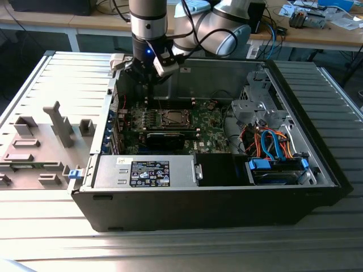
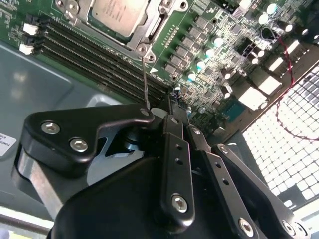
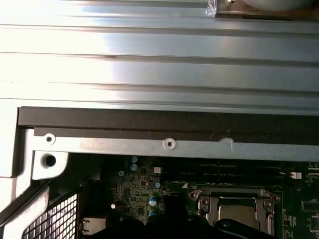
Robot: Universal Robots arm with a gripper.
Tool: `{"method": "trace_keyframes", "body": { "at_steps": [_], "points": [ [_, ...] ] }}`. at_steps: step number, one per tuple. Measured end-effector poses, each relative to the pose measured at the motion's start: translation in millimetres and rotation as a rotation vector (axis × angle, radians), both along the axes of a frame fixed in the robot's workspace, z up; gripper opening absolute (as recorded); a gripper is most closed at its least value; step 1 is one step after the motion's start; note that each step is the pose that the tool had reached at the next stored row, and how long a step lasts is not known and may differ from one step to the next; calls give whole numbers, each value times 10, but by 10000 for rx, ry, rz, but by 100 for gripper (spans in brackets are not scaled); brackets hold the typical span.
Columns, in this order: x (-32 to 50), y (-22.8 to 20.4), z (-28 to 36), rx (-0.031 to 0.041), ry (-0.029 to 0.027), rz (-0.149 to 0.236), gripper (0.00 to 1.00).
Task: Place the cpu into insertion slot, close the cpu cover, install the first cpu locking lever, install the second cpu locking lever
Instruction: 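Install the first cpu locking lever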
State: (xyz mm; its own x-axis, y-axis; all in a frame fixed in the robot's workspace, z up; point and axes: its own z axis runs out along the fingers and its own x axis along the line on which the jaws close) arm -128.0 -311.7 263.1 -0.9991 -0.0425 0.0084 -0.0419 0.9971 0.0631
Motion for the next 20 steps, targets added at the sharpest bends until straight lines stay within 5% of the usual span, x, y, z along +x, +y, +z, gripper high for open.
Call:
{"method": "trace_keyframes", "body": {
  "at_steps": [10, 20],
  "points": [
    [13, 19, 0, -8, 1, -1, 11],
    [144, 19, 0, -37, 1, 0, 11]
  ]
}}
